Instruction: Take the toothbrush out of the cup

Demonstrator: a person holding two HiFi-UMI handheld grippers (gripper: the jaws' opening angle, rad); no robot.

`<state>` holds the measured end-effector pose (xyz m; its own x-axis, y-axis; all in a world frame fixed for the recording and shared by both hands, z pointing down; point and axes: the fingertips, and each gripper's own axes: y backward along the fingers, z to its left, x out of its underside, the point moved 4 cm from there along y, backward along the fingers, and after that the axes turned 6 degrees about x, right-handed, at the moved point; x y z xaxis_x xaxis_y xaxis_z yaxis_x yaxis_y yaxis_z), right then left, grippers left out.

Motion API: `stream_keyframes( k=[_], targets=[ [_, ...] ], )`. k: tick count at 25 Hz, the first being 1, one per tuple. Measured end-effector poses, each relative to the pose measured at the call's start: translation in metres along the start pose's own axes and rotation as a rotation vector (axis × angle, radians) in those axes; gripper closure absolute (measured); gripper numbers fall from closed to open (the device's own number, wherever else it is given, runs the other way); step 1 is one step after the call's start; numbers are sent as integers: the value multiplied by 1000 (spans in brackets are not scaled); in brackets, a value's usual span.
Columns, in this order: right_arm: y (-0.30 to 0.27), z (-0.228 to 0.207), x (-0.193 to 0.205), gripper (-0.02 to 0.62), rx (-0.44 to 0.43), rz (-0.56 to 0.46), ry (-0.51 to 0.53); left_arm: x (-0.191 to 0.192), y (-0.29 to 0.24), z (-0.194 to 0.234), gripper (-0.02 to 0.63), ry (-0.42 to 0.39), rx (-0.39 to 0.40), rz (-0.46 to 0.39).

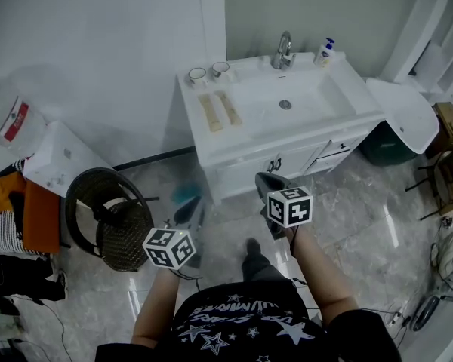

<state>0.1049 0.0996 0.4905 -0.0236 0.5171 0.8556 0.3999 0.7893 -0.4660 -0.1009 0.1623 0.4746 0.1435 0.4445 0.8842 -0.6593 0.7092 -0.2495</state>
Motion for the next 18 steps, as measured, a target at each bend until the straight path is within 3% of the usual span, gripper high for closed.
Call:
stream_keyframes(
  k=[18],
  targets=[
    [85,59,56,581,64,-18,45,33,85,-29,572,-8,62,-17]
  ],
)
